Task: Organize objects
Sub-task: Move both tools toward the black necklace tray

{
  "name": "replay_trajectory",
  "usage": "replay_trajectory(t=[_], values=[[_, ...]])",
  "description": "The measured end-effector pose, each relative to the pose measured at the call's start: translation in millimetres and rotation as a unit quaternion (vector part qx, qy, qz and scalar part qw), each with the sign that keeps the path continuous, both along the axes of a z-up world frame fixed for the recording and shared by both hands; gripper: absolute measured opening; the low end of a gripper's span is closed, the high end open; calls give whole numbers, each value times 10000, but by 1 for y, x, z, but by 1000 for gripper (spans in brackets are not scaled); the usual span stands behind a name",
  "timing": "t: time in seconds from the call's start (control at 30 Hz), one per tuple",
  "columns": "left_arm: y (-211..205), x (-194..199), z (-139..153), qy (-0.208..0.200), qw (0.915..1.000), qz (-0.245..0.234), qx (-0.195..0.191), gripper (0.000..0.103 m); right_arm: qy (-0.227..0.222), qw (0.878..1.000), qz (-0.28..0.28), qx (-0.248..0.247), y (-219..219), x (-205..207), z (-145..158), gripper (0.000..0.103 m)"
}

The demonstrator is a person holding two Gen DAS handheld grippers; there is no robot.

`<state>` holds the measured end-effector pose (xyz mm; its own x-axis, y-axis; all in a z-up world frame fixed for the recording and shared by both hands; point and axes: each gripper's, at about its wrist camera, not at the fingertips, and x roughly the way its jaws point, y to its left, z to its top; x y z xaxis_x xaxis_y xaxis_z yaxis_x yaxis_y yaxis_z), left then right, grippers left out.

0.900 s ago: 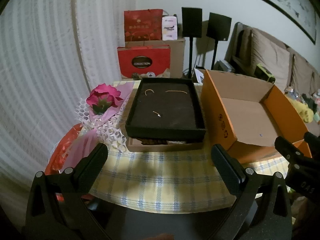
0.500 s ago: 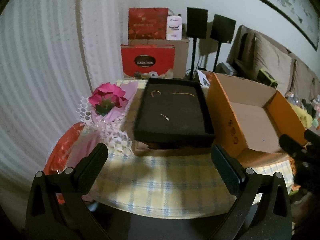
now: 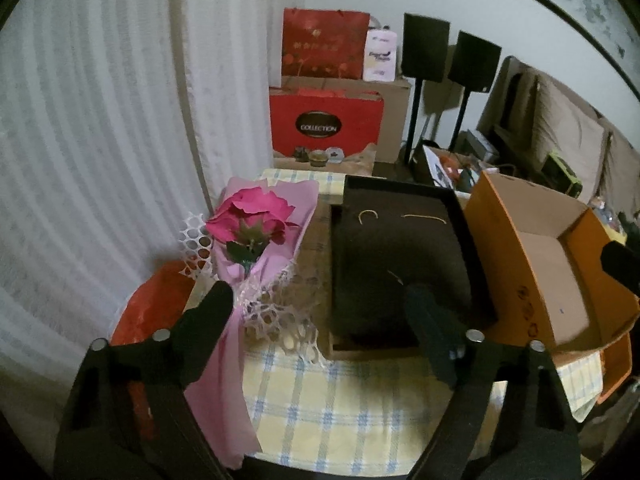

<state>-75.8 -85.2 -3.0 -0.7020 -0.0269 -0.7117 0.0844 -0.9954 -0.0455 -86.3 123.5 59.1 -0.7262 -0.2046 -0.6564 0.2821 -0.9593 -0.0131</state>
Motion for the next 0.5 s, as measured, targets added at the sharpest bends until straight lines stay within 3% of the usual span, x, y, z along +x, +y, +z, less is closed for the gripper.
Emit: replay_trajectory(t=[0.1, 0.17, 0.33, 0.5], values=[[-2, -10, -3, -55, 10000, -55, 20, 80, -147, 9997, 209, 37, -19, -15, 0, 81], [0, -17, -6, -150, 9998, -138, -2, 68, -362, 9987, 350, -2, -32, -29, -5, 74], [7, -31, -13, -300, 9991, -290, -87, 64, -899, 9944, 522, -167, -50, -54, -22, 51], [9, -47, -24, -519, 9978, -398, -59, 59, -1278, 9903, 527, -120, -63, -76, -41, 44]])
